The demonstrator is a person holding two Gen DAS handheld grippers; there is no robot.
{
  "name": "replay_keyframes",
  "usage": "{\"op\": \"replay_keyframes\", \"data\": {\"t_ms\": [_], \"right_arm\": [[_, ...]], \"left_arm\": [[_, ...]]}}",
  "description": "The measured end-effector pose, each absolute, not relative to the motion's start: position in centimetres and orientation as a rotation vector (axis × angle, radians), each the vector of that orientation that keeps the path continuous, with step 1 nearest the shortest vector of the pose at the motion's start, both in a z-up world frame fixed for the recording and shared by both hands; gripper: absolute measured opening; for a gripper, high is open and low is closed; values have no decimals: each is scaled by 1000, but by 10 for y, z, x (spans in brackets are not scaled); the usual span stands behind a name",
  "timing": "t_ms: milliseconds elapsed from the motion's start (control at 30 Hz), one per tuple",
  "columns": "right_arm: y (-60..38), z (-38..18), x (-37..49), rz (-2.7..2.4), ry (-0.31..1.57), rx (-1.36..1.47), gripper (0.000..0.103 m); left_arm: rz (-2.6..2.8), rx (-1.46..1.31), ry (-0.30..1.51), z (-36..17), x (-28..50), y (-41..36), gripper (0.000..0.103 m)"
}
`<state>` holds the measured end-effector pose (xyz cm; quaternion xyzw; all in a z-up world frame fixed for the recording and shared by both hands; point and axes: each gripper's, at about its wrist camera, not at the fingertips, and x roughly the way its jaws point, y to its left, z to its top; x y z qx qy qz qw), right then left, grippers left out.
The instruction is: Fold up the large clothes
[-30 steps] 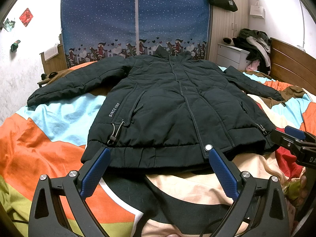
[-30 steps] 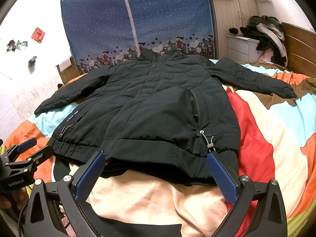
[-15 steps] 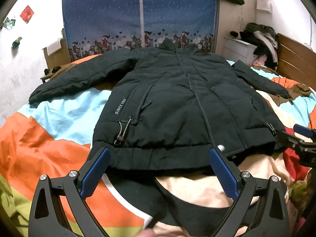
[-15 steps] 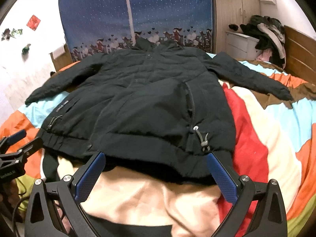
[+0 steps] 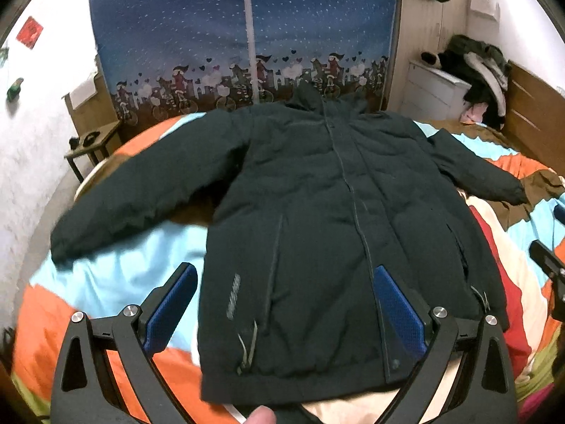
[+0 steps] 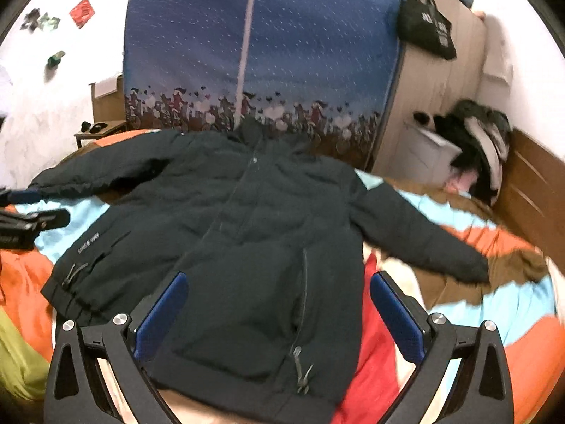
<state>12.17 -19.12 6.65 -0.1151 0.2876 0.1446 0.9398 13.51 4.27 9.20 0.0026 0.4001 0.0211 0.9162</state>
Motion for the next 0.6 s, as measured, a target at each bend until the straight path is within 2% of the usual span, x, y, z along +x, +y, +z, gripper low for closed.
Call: {"op": "replay_keyframes", "data": {"t_ms": [167, 333, 433, 600], "right_arm": [[-193, 82, 161, 292, 592, -306, 103], [-199, 85, 203, 302, 641, -392, 103], [-203, 78, 237, 269, 661, -457, 103], [-231, 50, 282, 231, 679, -394, 103]], "left_arm": [[65, 96, 794, 102, 175, 32, 98], [55, 121, 780, 90, 228, 13, 98], [14, 112, 777, 75, 260, -5, 98], [-32, 120, 777, 52, 314, -38, 98]]}}
